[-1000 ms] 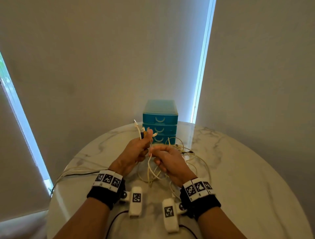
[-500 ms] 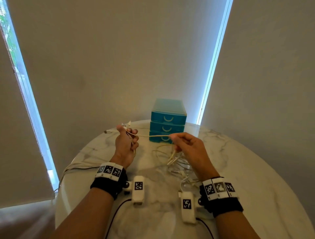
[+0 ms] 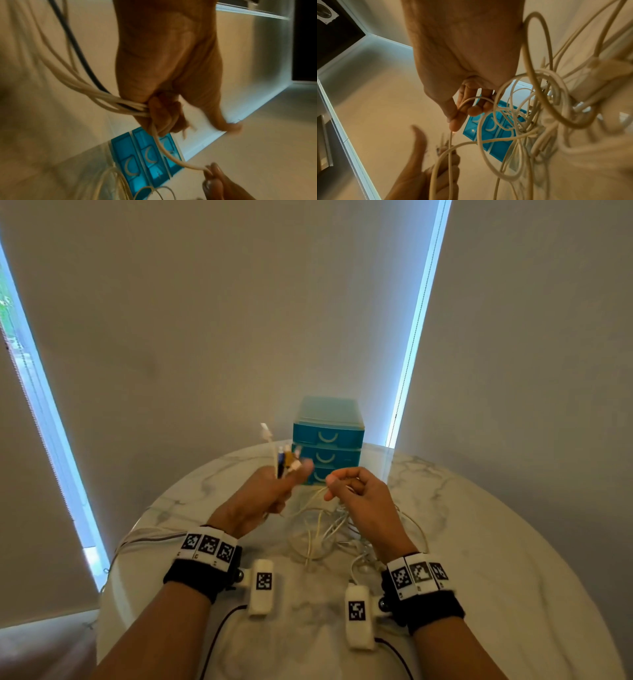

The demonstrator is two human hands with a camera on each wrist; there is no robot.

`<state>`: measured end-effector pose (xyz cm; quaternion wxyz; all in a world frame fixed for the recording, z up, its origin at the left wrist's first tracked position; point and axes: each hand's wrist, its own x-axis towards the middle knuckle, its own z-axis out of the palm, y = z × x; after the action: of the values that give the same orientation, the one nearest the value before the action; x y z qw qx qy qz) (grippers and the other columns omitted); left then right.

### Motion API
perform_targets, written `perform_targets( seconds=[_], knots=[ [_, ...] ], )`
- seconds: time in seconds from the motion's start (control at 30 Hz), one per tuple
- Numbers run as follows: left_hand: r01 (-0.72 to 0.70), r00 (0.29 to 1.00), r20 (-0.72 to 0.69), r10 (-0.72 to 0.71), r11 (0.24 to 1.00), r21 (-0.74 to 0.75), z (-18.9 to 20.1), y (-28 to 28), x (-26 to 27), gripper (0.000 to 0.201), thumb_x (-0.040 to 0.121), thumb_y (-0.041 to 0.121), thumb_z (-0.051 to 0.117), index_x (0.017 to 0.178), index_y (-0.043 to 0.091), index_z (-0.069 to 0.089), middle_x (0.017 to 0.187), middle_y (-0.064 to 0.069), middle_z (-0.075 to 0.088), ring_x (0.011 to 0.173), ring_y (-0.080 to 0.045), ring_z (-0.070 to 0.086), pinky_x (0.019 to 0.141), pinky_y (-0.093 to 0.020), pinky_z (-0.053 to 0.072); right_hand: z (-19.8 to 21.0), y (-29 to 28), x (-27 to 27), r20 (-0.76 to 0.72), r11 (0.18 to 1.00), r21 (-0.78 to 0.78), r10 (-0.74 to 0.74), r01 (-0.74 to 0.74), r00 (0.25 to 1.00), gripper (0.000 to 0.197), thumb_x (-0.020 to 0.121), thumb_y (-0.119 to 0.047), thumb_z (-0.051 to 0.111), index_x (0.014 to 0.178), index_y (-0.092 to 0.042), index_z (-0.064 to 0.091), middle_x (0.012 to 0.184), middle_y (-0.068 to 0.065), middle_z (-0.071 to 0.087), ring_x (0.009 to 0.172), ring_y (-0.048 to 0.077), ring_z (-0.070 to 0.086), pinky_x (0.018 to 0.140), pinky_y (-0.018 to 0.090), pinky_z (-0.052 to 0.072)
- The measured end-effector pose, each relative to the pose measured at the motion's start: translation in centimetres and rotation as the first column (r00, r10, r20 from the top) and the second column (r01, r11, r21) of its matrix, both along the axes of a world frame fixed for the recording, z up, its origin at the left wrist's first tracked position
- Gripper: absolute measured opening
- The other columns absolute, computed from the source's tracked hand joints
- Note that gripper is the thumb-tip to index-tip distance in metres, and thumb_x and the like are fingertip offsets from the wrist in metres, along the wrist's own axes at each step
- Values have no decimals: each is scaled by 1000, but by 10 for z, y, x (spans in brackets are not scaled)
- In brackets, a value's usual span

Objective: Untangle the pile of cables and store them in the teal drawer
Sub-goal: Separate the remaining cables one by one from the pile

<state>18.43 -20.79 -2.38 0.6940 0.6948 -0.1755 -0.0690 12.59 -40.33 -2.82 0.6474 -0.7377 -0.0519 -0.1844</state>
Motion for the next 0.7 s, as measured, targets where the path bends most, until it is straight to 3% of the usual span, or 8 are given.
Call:
perform_targets(
  seconds=[0.07, 0.2, 0.33, 0.43, 0.5, 0.57, 0.63, 0.7],
  knots=[
    [89, 996, 1, -91, 974, 210, 0, -6, -9, 27, 91, 51, 78, 97, 25, 75, 58, 15, 50, 53, -5, 33, 51, -22, 28, -1, 2, 0, 0, 999, 48, 5, -5, 1000, 21, 103, -28, 70, 117, -14, 67, 87, 4, 82, 86, 9, 77, 79, 20, 57],
    [102, 995, -31, -97, 961, 257, 4, -1, -12, 21, 89, 45, 83, 79, 29, 75, 56, 7, 45, 50, -6, 34, 49, -22, 30, -4, 4, 2, 10, 996, 92, -7, 6, 1000, 23, 103, -27, 69, 121, -14, 64, 95, 4, 82, 93, 10, 78, 92, 27, 59],
    [-57, 992, 110, 64, 996, -64, 5, 5, -5, 19, 91, 41, 82, 78, 30, 75, 61, 6, 36, 53, -12, 26, 52, -31, 18, -8, -6, 8, -6, 1000, -16, 14, -14, 1000, 27, 95, -24, 80, 118, -19, 67, 100, 0, 79, 94, 8, 75, 79, 17, 58],
    [-115, 988, 55, 143, 930, -349, 4, 7, 4, 29, 88, 44, 83, 93, 17, 72, 63, 4, 28, 58, -17, 16, 54, -36, 13, -21, -13, 14, -116, 949, -315, -17, -21, 993, 20, 93, -19, 81, 111, -25, 74, 106, -8, 76, 103, 10, 71, 88, 21, 58],
    [-143, 986, 16, 167, 883, -448, 6, 7, 7, 34, 86, 44, 83, 93, 14, 69, 63, 3, 26, 61, -19, 12, 55, -35, 14, -26, -16, 17, -161, 932, -362, -85, 22, 983, 14, 96, -18, 77, 109, -22, 77, 103, -10, 76, 100, 8, 72, 95, 29, 60],
    [-166, 982, 3, 190, 866, -471, 5, 6, 7, 33, 87, 46, 82, 95, 15, 73, 63, 2, 26, 59, -17, 14, 53, -33, 14, -24, -17, 16, -134, 911, -404, -144, 79, 981, 10, 97, -22, 77, 107, -22, 78, 97, -13, 75, 91, 0, 69, 92, 27, 60],
    [-196, 977, -7, 214, 878, -438, 2, 4, 8, 40, 88, 48, 81, 103, 12, 72, 63, 3, 27, 55, -13, 18, 49, -28, 17, -16, -17, 14, 0, 913, -357, -211, 197, 978, 5, 97, -27, 76, 102, -27, 79, 94, -16, 75, 85, -4, 68, 79, 15, 55],
    [-201, 977, -14, 211, 904, -378, -1, 2, 11, 47, 87, 51, 82, 108, 12, 69, 64, 4, 28, 56, -13, 20, 48, -27, 19, -1, -20, 9, 174, 923, -100, -352, 372, 920, 3, 98, -31, 76, 99, -33, 77, 95, -18, 76, 85, -5, 68, 71, 9, 51]
  ],
)
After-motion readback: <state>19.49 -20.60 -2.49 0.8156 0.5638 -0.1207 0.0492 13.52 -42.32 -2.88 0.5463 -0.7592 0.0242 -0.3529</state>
